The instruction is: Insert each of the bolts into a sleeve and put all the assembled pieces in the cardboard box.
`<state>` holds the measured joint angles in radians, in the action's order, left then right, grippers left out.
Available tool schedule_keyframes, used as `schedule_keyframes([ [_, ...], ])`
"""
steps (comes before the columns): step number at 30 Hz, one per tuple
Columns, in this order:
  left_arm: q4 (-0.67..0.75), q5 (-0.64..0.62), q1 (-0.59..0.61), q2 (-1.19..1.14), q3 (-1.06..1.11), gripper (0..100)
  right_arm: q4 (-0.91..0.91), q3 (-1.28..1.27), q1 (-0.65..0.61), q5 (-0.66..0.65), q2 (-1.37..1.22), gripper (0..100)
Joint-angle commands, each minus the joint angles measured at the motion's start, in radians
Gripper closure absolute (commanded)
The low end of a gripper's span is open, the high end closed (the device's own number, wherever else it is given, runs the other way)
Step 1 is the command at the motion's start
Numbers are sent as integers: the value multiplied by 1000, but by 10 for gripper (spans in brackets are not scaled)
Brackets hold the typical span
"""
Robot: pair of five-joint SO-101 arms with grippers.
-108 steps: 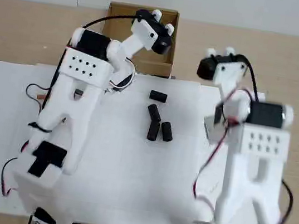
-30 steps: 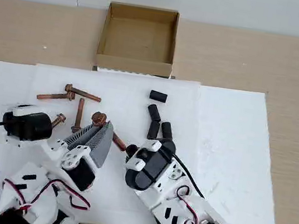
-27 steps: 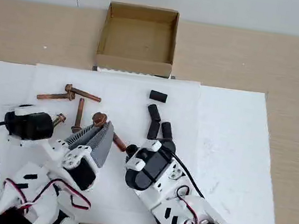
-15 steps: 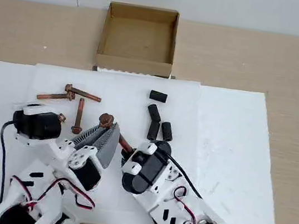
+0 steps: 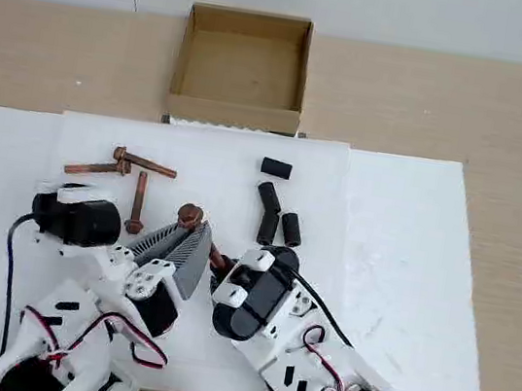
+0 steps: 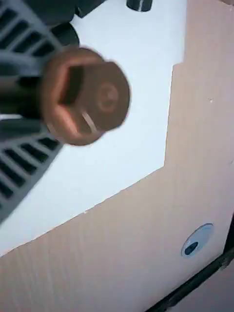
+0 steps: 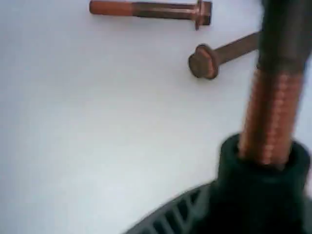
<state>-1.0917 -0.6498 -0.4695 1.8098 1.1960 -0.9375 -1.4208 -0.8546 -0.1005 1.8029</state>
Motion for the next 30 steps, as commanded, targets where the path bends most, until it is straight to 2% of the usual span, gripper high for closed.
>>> schedule_keyframes([
  [1,-18,11,-57,5,2,994,28,61,-12,-14,8,995],
  [6,-43,31,-146,5,24,994,28,61,-12,-14,8,995],
  [11,-66,110,-149,5,54,994,28,61,-12,-14,10,995],
  [16,-68,133,-144,5,59,991,28,61,-12,-14,10,995],
  [23,-71,153,-143,5,59,857,28,61,-10,-14,10,995],
  [30,-74,175,-92,3,58,852,28,61,36,-14,10,995],
])
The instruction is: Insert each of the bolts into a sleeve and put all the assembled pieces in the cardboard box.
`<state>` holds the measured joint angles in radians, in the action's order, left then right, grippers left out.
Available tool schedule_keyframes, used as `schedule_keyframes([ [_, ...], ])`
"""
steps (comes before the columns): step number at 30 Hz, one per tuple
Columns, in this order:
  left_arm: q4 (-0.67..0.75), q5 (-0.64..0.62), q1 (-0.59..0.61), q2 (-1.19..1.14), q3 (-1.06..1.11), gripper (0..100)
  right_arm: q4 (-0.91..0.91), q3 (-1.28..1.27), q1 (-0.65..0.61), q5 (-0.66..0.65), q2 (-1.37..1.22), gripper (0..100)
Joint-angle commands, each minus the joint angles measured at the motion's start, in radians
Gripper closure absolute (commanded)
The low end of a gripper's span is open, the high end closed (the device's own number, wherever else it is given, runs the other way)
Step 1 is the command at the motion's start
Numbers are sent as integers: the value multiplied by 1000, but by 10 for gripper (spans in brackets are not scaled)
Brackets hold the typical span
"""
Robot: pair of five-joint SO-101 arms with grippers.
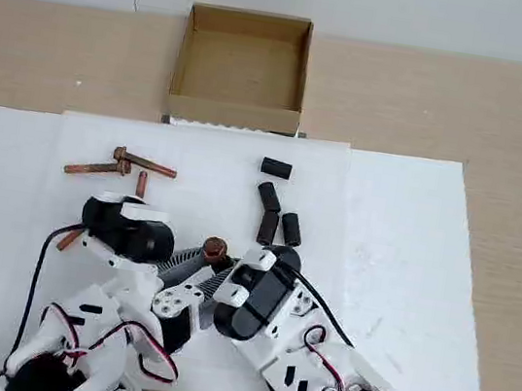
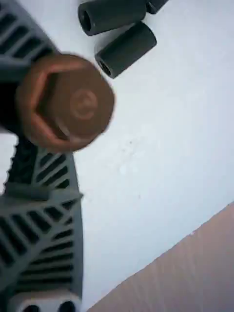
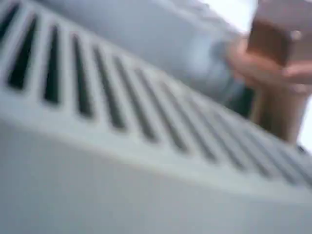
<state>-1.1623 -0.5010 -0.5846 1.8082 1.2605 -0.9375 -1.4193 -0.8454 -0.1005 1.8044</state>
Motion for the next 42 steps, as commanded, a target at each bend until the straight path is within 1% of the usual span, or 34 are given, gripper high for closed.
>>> schedule_keyframes([
  [1,-3,40,34,5,-7,852,28,60,33,-14,8,995],
  [4,-3,63,58,5,-7,852,28,60,36,-14,8,995],
  [12,3,68,58,5,-10,854,28,60,38,-14,8,995],
  [16,6,68,58,5,-59,859,28,60,39,-14,8,995],
  [18,5,68,60,5,-91,894,28,60,39,-14,8,995],
  [21,0,68,60,5,-131,994,28,60,41,-14,8,995],
  [25,2,92,68,5,-153,995,28,60,54,-12,8,995],
  [27,5,137,126,5,-147,994,27,60,90,-11,8,995],
  [29,6,186,216,5,-134,994,24,60,147,-9,8,995],
  [33,3,293,376,8,-56,994,22,60,232,-9,8,995],
  [36,5,342,482,8,-5,994,22,60,294,-9,8,995],
  [42,-2,391,601,8,97,994,22,61,455,-8,8,995],
])
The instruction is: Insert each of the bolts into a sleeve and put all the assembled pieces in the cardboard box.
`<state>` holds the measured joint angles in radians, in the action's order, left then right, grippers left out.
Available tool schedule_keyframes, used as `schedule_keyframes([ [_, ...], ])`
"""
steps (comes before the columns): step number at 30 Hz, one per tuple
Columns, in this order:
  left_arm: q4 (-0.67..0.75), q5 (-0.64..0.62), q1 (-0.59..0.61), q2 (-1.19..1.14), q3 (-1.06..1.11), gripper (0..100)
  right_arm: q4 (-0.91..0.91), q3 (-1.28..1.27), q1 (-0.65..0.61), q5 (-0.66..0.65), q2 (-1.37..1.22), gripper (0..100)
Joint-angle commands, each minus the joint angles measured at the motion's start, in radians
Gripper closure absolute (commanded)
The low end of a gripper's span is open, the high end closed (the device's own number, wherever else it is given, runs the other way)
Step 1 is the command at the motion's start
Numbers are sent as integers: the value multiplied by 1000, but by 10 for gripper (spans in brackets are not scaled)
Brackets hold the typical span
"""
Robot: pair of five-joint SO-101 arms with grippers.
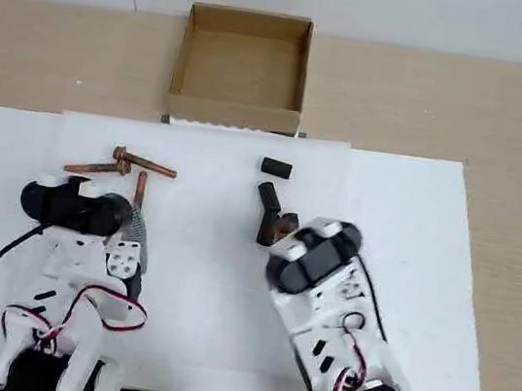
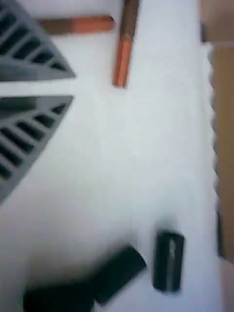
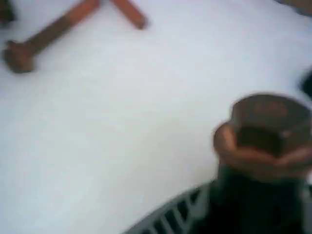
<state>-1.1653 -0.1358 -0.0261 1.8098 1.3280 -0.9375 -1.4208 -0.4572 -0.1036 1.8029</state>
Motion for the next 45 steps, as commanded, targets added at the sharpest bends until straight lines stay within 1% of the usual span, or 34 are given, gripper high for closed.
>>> schedule_keyframes([
  [1,2,37,58,6,50,994,22,63,90,-5,10,995],
  [4,2,46,94,6,93,994,21,61,147,-3,10,995],
  [8,2,46,107,6,147,994,21,57,193,2,7,995],
  [10,3,46,107,6,180,994,19,57,211,51,1,995],
  [14,8,46,104,8,214,994,-10,60,223,192,-4,995],
  [18,5,46,106,8,217,994,-7,118,225,216,-84,995],
  [20,3,46,106,8,217,994,5,207,220,230,-199,995],
  [23,3,46,104,8,223,994,25,394,220,270,-443,995],
  [26,8,46,103,8,265,994,33,591,219,276,-690,995],
  [30,8,43,103,8,275,994,96,806,223,269,-957,995],
  [45,8,41,103,8,275,994,305,1396,219,267,-1693,995],
])
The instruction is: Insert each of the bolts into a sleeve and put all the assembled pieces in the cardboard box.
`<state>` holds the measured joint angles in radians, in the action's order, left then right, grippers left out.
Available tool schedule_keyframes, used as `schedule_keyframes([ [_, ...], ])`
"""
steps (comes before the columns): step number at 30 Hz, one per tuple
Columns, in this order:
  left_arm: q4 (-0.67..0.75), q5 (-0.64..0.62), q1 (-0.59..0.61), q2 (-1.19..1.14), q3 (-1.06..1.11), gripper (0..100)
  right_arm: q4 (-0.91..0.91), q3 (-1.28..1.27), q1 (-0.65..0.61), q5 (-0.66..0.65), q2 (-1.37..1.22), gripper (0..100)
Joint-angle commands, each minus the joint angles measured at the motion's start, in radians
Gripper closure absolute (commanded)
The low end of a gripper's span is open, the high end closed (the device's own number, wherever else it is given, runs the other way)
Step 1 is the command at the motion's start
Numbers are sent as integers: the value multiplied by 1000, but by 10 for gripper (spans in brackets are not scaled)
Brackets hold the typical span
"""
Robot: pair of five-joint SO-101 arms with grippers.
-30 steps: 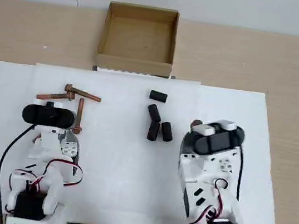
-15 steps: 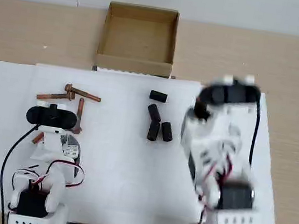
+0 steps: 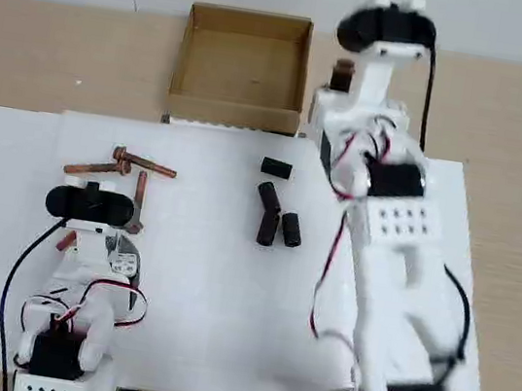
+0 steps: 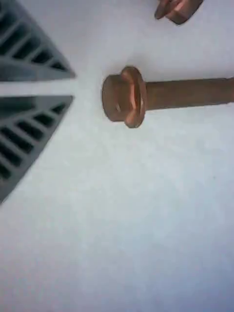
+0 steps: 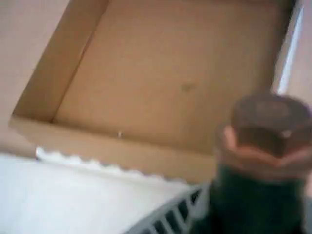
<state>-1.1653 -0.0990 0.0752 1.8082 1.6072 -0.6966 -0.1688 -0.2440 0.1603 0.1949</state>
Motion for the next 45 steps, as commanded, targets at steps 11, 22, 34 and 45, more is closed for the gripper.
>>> schedule_keyframes([
  [11,8,5,0,9,-4,994,153,509,-27,-38,-527,995],
  [22,8,5,0,9,-4,994,239,735,-90,-135,-819,990],
  [34,8,5,0,9,-4,994,170,787,-91,-163,-905,837],
  [45,8,5,0,9,-4,994,107,789,-90,-167,-839,946],
])
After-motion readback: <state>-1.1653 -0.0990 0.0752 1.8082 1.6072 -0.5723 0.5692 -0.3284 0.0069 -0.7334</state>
